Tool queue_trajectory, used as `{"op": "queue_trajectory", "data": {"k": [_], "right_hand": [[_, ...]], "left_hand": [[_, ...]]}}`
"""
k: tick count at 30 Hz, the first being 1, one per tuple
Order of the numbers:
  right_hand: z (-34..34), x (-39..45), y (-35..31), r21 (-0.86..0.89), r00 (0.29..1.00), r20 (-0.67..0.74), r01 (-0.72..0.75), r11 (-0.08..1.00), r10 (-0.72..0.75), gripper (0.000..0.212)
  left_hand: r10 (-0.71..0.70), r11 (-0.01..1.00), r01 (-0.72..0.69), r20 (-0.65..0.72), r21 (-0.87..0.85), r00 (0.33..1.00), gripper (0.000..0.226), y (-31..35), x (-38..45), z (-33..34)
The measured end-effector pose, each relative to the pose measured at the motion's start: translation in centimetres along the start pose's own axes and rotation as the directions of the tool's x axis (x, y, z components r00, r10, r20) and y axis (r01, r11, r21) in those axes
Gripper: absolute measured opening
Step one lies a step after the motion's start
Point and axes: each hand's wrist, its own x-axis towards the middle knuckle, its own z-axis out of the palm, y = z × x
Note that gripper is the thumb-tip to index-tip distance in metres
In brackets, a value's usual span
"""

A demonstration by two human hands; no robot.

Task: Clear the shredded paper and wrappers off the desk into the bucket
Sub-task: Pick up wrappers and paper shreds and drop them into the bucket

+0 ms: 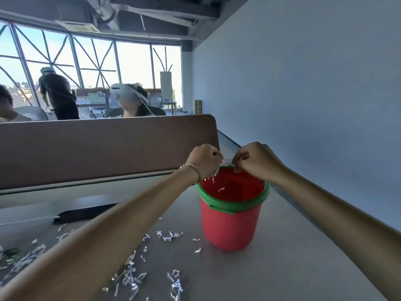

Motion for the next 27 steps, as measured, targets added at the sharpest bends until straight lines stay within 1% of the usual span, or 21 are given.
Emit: {"op": "queue_trajectory", "data": {"k": [2,4,6,8,10,14,18,22,27], "right_hand": [[-0.3,-0.3,0.5,0.009,1.0,-0.021,-0.007,1.0,0.007,0.018],[-0.4,-0.4,0.9,0.016,1.0,-0.024,-0.012,1.0,0.013,0.018],[-0.5,-0.6,1.1,0.017,1.0,-0.028,-0.012,1.0,0.012,0.018],[-0.6,-0.8,1.2,0.019,0.999,-0.041,-0.007,1.0,0.008,0.017],[-0.7,-1.0,1.3,0.015,0.999,-0.045,-0.002,1.0,0.002,0.017],[-0.7,-1.3,1.0,-0.01,0.998,-0.055,0.027,1.0,-0.028,0.017],[0.3,-2.1,-0.8,-0.084,0.988,-0.091,0.12,0.989,-0.127,0.02],[2.6,-2.6,-3.6,-0.097,0.965,-0.104,0.232,0.968,-0.242,0.024],[6.7,-3.5,-7.9,-0.068,0.914,-0.116,0.384,0.921,-0.389,0.025]], "left_hand": [[0.008,0.999,-0.01,0.039,0.044,0.999,0.033,0.0,0.2,0.8],[0.043,0.99,-0.053,0.074,0.134,0.996,0.031,0.1,0.3,1.2],[0.071,0.964,-0.097,0.11,0.247,0.991,0.028,0.3,0.2,1.3],[0.099,0.936,-0.139,0.138,0.322,0.986,0.023,0.4,0.1,1.2],[0.122,0.927,-0.178,0.181,0.331,0.976,0.018,0.6,-0.3,1.1],[0.159,0.921,-0.234,0.249,0.312,0.955,0.024,0.7,-1.6,0.3],[0.191,0.903,-0.258,0.218,0.344,0.957,0.025,-0.4,-3.4,-1.5],[0.186,0.879,-0.227,0.139,0.42,0.973,0.028,-2.4,-6.0,-4.1],[0.101,0.858,-0.125,0.075,0.498,0.992,0.027,-6.4,-9.7,-7.2]]}}
